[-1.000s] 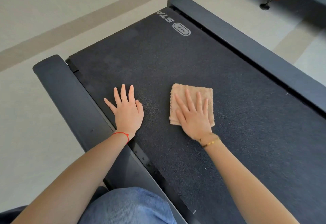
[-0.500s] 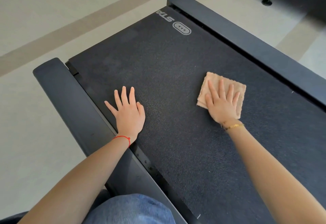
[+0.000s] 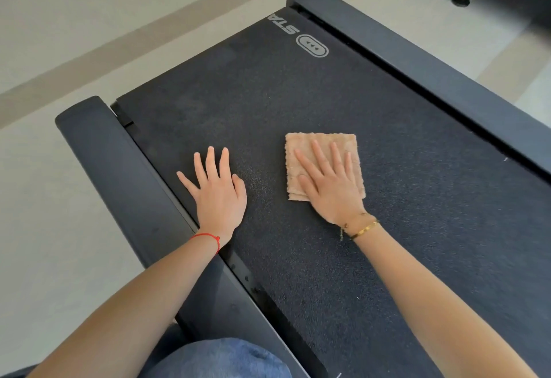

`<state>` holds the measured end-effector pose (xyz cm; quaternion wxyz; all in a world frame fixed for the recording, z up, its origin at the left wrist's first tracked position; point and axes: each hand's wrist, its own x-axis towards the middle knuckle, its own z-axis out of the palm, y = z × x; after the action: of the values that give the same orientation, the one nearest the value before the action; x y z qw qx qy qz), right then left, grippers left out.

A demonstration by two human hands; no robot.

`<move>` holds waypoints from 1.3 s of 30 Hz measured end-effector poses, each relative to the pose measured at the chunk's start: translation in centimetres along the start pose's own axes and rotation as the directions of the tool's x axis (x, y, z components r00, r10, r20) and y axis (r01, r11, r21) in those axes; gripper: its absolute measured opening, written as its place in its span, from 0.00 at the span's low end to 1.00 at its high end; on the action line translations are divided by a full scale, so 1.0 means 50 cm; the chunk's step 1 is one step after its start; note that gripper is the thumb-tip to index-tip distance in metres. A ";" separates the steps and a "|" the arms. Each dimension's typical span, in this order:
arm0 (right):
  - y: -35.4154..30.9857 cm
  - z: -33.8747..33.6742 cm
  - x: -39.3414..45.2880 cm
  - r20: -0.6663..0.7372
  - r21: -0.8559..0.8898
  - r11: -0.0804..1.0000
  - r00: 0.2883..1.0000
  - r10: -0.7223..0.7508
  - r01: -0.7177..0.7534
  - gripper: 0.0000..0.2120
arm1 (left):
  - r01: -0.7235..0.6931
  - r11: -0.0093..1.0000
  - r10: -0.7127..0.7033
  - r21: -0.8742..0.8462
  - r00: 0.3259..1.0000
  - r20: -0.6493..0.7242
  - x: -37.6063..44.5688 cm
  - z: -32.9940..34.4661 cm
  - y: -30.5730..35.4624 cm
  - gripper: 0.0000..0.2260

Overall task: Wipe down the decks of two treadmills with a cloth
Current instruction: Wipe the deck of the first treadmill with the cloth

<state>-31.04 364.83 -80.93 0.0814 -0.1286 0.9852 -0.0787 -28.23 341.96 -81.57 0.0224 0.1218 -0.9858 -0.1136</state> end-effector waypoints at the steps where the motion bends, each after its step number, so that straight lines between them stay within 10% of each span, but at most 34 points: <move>1: 0.018 -0.004 0.002 -0.004 0.009 1.000 1.000 0.026 -0.026 0.25 | -0.001 1.000 0.001 0.000 1.000 0.002 0.000 0.000 0.000 0.25; 13: 0.072 -0.082 0.300 0.074 0.064 0.934 0.935 0.347 -0.351 0.27 | 0.013 1.000 -0.013 0.023 1.000 0.001 0.003 0.004 0.002 0.26; 28: -0.103 -0.017 0.217 0.054 -0.043 0.973 0.973 -0.224 0.226 0.26 | 0.022 1.000 -0.022 0.011 1.000 0.009 0.009 0.002 0.001 0.26; 39: 0.056 -0.027 0.096 0.035 0.058 0.962 0.964 0.264 -0.266 0.26 | 0.018 1.000 -0.017 -0.006 1.000 0.006 0.006 -0.002 0.001 0.26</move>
<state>-36.56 366.39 -80.78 0.1084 0.0057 0.9894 -0.0959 -28.54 341.88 -81.45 0.0186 0.1300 -0.9844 -0.1171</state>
